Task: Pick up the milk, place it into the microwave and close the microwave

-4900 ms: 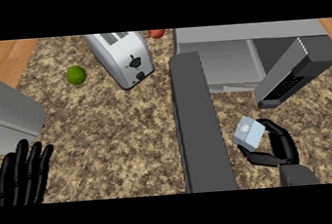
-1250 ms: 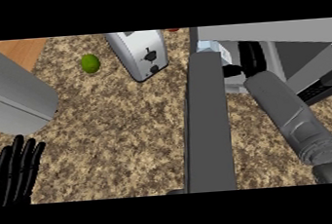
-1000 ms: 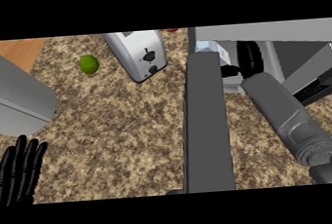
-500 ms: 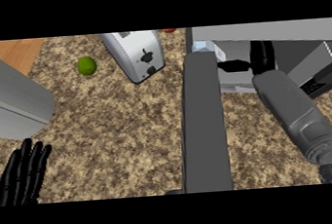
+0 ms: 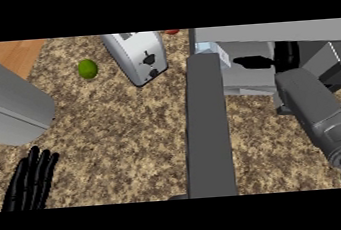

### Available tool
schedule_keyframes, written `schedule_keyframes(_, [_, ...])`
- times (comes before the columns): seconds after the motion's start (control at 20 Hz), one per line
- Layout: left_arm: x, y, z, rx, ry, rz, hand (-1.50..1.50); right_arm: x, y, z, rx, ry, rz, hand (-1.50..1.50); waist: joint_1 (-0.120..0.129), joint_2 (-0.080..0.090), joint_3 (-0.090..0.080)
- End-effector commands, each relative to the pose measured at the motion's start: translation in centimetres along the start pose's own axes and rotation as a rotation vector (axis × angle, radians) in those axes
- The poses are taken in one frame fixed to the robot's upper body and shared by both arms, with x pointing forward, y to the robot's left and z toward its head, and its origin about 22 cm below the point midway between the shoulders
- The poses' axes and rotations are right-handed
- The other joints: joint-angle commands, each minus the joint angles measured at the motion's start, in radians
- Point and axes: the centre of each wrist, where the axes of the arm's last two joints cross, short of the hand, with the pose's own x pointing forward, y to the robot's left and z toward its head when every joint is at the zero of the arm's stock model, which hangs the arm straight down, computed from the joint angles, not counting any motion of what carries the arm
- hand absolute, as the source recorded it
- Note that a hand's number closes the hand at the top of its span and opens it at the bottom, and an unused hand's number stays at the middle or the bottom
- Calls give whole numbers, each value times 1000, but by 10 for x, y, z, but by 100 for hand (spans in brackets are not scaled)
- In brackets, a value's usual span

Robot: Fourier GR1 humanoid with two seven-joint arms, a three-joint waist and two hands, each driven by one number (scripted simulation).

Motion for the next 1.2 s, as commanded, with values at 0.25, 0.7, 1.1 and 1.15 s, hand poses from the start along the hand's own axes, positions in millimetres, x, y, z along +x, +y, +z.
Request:
schedule_keyframes(0.25, [7, -2, 4, 29, 7, 5, -150, -19, -8, 13, 87, 5, -200, -150, -26, -14, -1])
schedule_keyframes(0.7, [3, -18, 8, 8, 23, 30, -150, -57, -8, 59, 148, 68, -330, -150, -46, -19, -2])
schedule_keyframes(1.1, [5, -13, 6, 19, 8, 26, -150, -68, 5, 90, 234, 135, -405, -150, -64, -27, -3])
schedule_keyframes(1.15, [12, -15, 8, 14, 20, 22, -150, -81, -6, 101, 231, 152, -393, -150, -59, -25, -2])
